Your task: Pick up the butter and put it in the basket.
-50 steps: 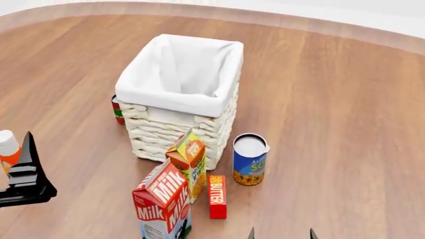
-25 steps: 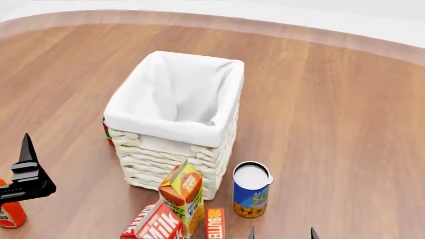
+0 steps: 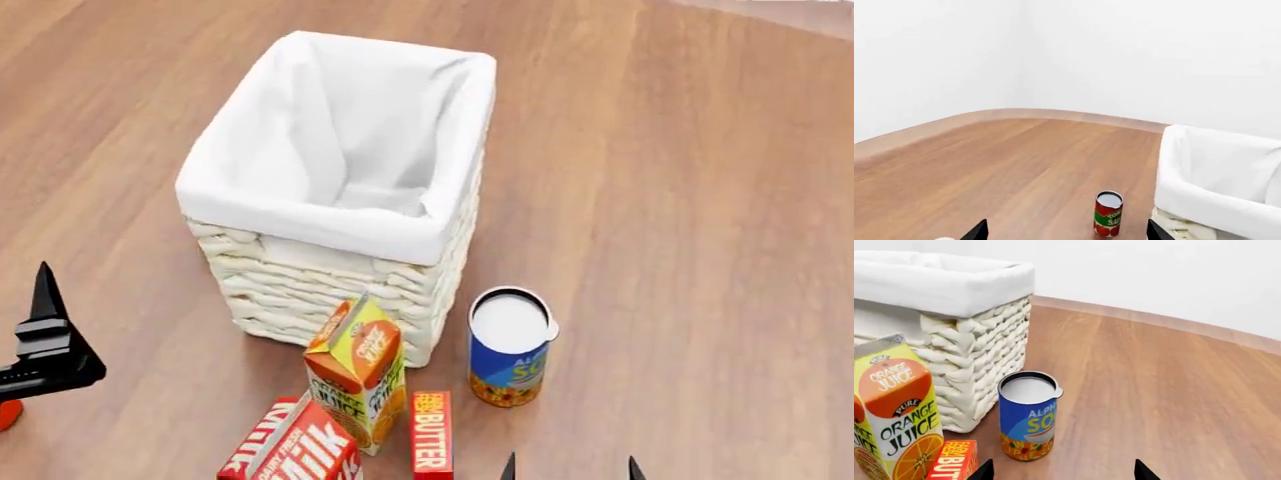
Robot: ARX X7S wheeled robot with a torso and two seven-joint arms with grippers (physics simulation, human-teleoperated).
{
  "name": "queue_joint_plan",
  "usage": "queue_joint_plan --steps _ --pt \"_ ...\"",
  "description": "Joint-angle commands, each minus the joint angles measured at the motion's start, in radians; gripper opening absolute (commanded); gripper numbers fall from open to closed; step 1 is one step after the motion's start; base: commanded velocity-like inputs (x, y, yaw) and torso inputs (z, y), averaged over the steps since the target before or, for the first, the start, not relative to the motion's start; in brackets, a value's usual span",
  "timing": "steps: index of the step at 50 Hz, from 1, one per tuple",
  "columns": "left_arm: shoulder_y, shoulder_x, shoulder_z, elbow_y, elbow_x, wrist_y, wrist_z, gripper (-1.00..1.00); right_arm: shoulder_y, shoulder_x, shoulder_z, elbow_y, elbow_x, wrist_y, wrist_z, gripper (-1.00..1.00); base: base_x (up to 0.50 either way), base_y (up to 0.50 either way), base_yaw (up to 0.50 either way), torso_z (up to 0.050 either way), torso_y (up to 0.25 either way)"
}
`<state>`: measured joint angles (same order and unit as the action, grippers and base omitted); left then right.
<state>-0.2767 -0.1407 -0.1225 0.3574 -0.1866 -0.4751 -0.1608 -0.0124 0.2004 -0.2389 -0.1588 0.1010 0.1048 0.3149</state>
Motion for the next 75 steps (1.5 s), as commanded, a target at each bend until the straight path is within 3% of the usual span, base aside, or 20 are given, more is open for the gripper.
queue_joint_plan --steps 1,17,23,31,75 --pt "-0.012 -0.010 -0.003 -0.011 -0.009 0.003 -0.013 1.00 0.004 0.004 -0.007 0.003 -0.001 0.004 0.010 1.00 0.00 0.00 0.00 0.000 -0.250" --pt "-0.025 -0.012 -0.024 -0.006 -0.050 -0.031 -0.032 1.00 0.011 0.006 -0.022 0.014 -0.002 -0.021 0.013 1.00 0.00 0.00 0.00 0.000 -0.203" --pt "0.005 -0.014 -0.024 0.040 -0.066 -0.062 -0.041 1.00 -0.023 0.011 -0.071 0.075 -0.007 -0.180 -0.041 1.00 0.00 0.00 0.00 0.000 0.000" --pt "0.048 -0.025 -0.043 0.128 -0.079 -0.098 -0.065 1.00 -0.025 0.001 -0.125 0.151 -0.047 -0.260 -0.053 1.00 0.00 0.00 0.00 0.000 0.000" --pt "0.078 -0.054 -0.036 0.172 -0.106 -0.112 -0.099 1.00 0.151 -0.035 -0.198 0.283 -0.047 -0.231 -0.095 1.00 0.00 0.00 0.00 0.000 0.000"
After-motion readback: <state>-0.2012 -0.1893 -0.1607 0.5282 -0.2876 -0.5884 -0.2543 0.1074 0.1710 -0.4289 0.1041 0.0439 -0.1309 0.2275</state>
